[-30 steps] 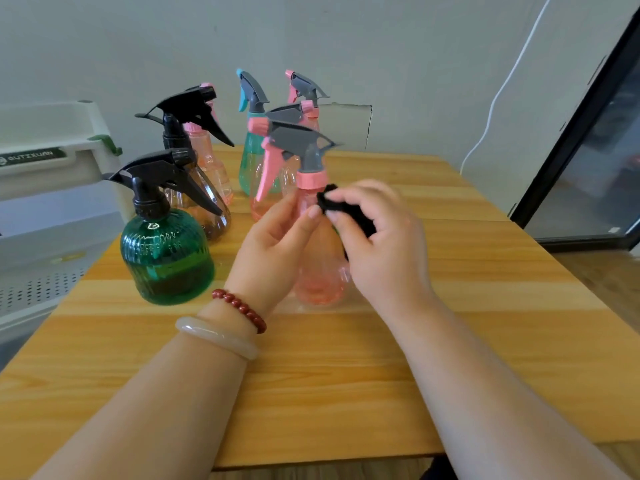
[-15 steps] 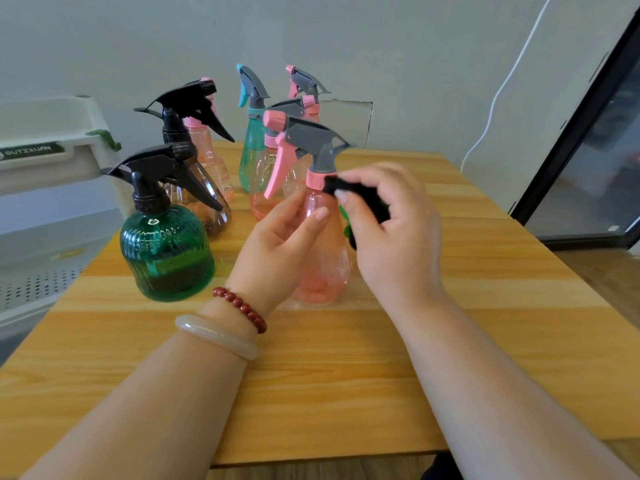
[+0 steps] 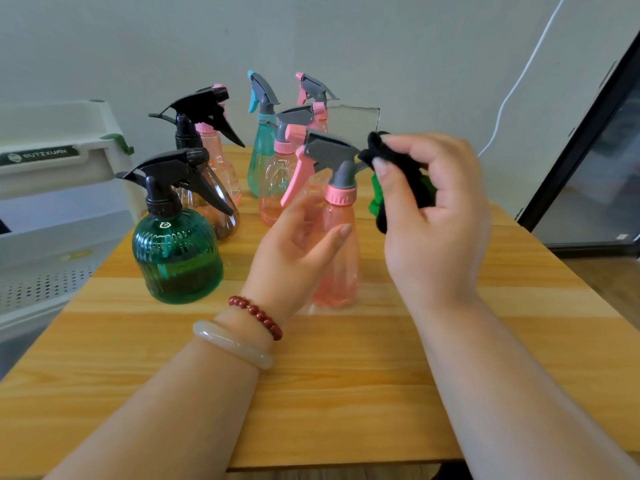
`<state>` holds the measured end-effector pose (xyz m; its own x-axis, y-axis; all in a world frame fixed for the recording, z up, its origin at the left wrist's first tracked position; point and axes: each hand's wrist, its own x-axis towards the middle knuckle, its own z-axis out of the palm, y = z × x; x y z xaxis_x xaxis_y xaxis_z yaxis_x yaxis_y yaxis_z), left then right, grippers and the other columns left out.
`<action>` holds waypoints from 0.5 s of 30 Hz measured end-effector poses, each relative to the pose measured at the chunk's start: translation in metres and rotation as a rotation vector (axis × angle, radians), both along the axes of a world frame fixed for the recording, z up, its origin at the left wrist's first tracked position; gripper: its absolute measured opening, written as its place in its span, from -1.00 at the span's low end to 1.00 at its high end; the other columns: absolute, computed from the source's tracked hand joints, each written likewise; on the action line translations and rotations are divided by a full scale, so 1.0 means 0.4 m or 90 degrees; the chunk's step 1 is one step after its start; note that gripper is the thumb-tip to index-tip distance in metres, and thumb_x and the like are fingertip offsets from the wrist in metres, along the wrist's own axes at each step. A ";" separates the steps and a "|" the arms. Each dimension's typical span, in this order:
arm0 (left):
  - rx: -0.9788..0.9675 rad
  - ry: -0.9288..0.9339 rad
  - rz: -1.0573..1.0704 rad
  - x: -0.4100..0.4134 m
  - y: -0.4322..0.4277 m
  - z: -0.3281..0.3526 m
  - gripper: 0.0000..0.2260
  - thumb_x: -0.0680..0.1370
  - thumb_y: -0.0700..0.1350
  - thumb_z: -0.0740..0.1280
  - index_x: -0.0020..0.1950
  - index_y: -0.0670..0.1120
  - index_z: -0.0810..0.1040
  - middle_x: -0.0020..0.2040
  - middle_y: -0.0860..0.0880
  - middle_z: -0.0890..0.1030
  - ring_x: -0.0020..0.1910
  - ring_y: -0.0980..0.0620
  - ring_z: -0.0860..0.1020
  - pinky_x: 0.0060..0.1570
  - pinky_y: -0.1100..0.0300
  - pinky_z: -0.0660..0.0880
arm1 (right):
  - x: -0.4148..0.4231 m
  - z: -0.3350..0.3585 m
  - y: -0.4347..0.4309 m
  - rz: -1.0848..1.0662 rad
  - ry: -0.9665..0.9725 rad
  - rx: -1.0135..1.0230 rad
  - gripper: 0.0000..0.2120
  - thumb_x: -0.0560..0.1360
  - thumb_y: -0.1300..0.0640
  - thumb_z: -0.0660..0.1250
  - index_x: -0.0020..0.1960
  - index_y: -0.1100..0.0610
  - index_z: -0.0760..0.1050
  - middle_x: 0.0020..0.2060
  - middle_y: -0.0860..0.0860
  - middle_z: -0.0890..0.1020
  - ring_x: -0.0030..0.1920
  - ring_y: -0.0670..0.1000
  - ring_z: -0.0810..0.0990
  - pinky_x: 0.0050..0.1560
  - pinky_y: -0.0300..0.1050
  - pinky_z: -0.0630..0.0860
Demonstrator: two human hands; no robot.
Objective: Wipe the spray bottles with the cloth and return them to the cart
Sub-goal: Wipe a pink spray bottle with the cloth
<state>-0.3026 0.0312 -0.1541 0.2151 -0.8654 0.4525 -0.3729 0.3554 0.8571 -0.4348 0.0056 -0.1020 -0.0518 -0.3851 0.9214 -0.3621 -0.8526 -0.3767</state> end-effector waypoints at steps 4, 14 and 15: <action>-0.026 0.019 0.009 0.001 0.000 0.005 -0.77 0.60 -0.08 0.32 0.24 0.09 0.44 0.13 0.14 0.58 0.14 0.27 0.53 0.19 0.30 0.47 | 0.013 -0.031 -0.013 0.007 0.129 0.044 -0.88 0.50 0.25 0.41 0.03 0.17 0.65 -0.05 -0.08 0.56 0.01 -0.04 0.57 0.09 -0.28 0.43; 0.002 -0.080 0.096 -0.017 0.005 0.012 -0.46 0.36 0.27 0.39 0.25 0.08 0.41 0.08 0.12 0.50 0.00 0.23 0.45 -0.02 0.58 0.33 | -0.028 0.007 -0.004 -0.012 -0.060 0.093 -0.88 0.55 0.18 0.35 0.03 -0.03 0.53 -0.06 -0.23 0.54 0.04 -0.12 0.56 0.09 -0.17 0.51; -0.004 -0.066 0.101 -0.017 0.006 0.013 -0.46 0.36 0.21 0.44 0.26 0.09 0.38 0.06 0.16 0.52 0.03 0.27 0.48 -0.02 0.58 0.35 | -0.029 0.007 -0.005 -0.020 -0.062 0.099 -0.87 0.55 0.17 0.35 0.03 -0.04 0.52 -0.07 -0.24 0.54 0.04 -0.12 0.56 0.09 -0.17 0.51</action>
<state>-0.3096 0.0335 -0.1490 0.3006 -0.8213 0.4849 -0.5103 0.2910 0.8092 -0.4465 0.0035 -0.0994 -0.1516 -0.5196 0.8408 -0.3437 -0.7699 -0.5377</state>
